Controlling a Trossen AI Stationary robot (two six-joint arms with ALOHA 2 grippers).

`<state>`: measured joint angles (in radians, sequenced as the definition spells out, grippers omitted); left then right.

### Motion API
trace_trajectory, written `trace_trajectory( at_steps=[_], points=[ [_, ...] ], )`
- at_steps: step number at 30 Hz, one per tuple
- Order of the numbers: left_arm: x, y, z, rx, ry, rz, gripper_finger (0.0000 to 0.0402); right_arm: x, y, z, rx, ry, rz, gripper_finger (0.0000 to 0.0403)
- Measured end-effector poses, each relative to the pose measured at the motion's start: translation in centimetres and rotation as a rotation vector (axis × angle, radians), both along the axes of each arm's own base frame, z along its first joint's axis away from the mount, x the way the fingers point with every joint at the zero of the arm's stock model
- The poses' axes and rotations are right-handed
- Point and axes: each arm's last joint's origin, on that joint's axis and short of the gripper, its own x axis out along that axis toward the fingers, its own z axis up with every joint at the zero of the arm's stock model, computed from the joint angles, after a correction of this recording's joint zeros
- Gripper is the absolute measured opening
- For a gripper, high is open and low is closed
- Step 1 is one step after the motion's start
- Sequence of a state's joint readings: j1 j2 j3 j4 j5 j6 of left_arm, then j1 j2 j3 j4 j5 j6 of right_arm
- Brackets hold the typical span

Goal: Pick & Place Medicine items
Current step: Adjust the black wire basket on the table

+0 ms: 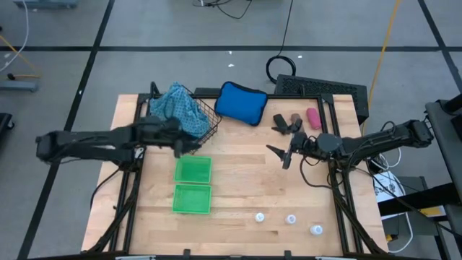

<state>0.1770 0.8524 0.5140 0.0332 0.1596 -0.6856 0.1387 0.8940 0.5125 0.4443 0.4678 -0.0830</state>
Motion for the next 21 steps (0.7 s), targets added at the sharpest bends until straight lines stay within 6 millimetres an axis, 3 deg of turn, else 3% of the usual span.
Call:
trace_trajectory(
  at_steps=[6, 11, 16, 21],
  points=[
    [3.9, -1.1, -0.6, 0.021, 0.112, -0.086, 0.031, 0.0, -0.1, 0.0, -0.004, 0.002, -0.002, 0.0313],
    [6.9, -1.8, -1.2, 0.018, 0.362, -0.092, 0.031, 0.0, -0.1, 0.0, 0.002, 0.0, -0.002, 0.0313],
    [8.4, -1.2, -2.7, 0.061, 0.68, 0.011, 0.031, 0.0, -0.1, 0.0, 0.002, 0.0, -0.002, 0.0313],
    [9.0, -0.5, -3.3, 0.08, 0.763, 0.034, 0.031, 0.0, 0.0, 0.0, 0.007, -0.002, -0.002, 0.0313]
  ],
)
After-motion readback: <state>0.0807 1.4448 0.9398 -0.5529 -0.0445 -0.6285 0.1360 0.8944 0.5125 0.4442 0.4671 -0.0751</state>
